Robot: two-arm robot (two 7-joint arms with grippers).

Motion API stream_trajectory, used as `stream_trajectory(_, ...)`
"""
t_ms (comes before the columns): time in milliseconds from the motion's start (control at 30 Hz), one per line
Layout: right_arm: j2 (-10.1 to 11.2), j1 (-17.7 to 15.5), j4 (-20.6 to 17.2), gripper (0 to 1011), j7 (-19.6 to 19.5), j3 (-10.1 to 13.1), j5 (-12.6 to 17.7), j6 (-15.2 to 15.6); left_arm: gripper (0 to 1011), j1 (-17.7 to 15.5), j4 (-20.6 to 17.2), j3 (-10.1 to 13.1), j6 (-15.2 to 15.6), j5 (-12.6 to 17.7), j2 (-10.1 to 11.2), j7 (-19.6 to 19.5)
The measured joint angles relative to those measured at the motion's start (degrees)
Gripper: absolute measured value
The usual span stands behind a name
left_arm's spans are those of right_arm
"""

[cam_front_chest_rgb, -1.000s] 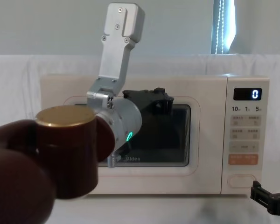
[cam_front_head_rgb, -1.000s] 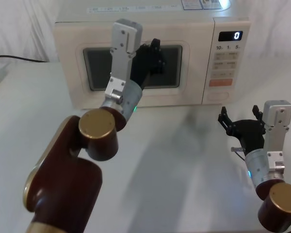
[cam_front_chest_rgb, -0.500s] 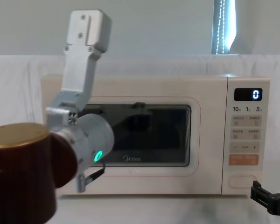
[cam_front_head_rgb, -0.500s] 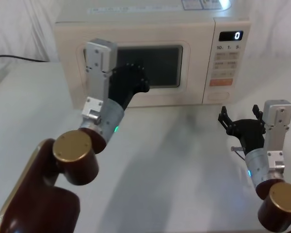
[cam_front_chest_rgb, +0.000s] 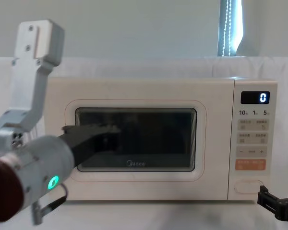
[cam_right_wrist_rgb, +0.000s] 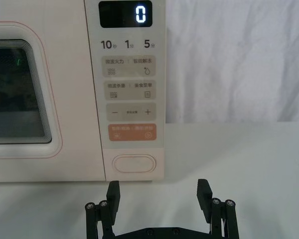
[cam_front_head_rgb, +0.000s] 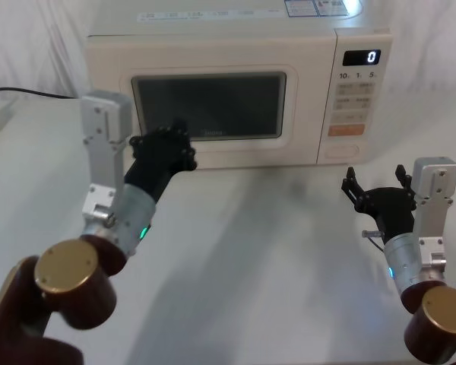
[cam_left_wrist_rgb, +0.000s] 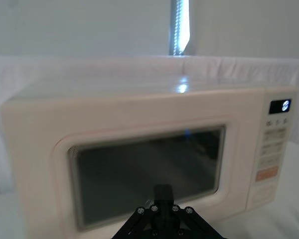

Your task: Press the button to open the microwave door with one hand; close the microwave door with the other hand.

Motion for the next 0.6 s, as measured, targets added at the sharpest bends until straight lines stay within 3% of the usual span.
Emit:
stream_trajectory(233,0.0,0.0,0.0,1002,0.0,0.02,0.0,0.0,0,3.92,-1.62,-1.9,-1.79,-0.11,1.22,1.93)
stream_trajectory(600,0.0,0.0,0.0,1002,0.0,0.02,0.0,0.0,0,9.09,-3.4,-4.4,-2.97,1.19,1.02,4.77)
